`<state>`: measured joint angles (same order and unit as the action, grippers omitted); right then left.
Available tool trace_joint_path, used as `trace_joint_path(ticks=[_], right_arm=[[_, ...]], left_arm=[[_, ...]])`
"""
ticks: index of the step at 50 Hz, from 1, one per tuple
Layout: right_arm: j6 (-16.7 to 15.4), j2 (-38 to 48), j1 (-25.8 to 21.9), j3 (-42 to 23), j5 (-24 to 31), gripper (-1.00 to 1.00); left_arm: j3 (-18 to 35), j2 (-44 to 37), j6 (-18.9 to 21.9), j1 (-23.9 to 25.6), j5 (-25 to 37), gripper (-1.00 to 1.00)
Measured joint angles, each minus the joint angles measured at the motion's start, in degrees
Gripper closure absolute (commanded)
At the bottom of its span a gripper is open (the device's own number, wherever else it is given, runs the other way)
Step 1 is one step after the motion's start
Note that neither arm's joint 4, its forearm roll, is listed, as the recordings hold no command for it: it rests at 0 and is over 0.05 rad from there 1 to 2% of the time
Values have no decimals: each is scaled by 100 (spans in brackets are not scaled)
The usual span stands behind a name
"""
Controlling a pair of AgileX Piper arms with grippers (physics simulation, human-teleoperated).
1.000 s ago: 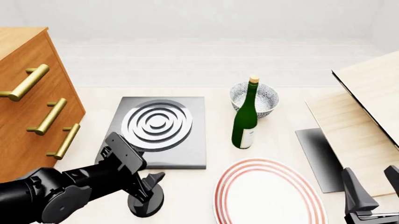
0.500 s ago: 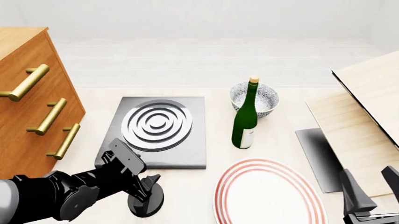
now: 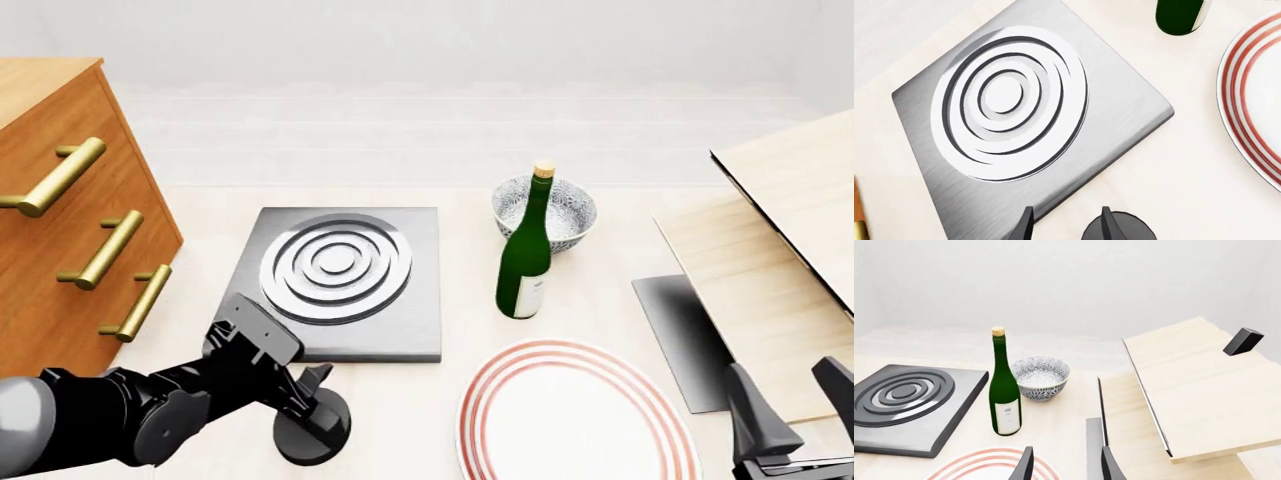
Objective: Turn on the stove.
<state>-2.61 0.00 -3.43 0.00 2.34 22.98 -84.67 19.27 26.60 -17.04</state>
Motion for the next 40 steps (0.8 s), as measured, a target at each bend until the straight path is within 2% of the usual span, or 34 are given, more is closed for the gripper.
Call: trace_joint_path(ticks=[9, 23, 40], right_arm=[[-5, 0, -21, 0, 17, -100], [-10, 0, -53, 0, 40, -100], [-11, 0, -69, 0, 51, -100]], left_arm=[[-82, 89, 139, -123, -23, -100], [-47, 548, -170, 40, 581, -100], [-13, 724, -318, 227, 802, -100]])
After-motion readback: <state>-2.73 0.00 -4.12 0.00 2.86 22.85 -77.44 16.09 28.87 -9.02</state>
